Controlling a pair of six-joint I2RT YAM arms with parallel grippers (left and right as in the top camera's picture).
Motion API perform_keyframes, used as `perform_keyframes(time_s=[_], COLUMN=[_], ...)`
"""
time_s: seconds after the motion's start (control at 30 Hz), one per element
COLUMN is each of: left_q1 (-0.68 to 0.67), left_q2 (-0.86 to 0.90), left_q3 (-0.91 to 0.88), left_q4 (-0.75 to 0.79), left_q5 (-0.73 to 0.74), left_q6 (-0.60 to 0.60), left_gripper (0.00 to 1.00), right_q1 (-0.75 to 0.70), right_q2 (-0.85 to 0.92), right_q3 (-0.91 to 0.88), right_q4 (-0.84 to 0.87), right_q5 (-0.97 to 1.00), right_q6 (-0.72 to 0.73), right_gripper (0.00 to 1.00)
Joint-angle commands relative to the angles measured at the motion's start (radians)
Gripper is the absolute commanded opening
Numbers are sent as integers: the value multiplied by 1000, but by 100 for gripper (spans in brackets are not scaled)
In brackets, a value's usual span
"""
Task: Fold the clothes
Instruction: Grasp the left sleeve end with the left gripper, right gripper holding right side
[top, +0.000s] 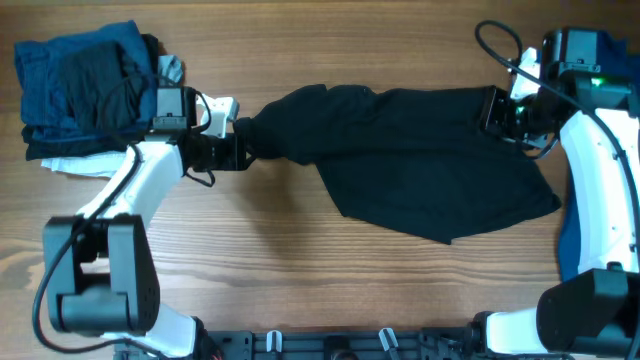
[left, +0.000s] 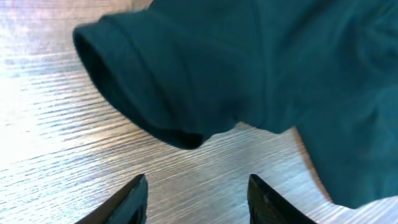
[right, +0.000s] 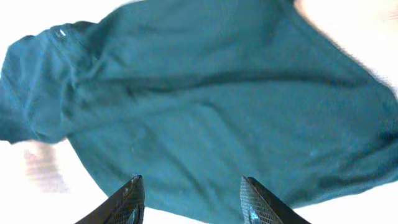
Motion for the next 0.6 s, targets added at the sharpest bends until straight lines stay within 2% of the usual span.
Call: perform_keyframes(time_s=[0.0, 0.17, 0.37, 0.57], left_q1=[-8, -26, -56, -64], left_q2=[18, 18, 18, 18], left_q3=[15, 15, 15, 15], left_q4=[18, 74, 111, 112], left_q5=[-37, -39, -39, -39], left_q6=[23, 23, 23, 23], left_gripper=[54, 54, 60, 63], right_q1=[-3, -3, -8, -43], right_q2=[-11, 1, 71, 187], right_q3=[-58, -146, -232, -233], right_q4=[-18, 40, 126, 131], right_q5=[18, 126, 172, 246], right_q6=[1, 82, 128, 143], right_gripper=[50, 49, 35, 26])
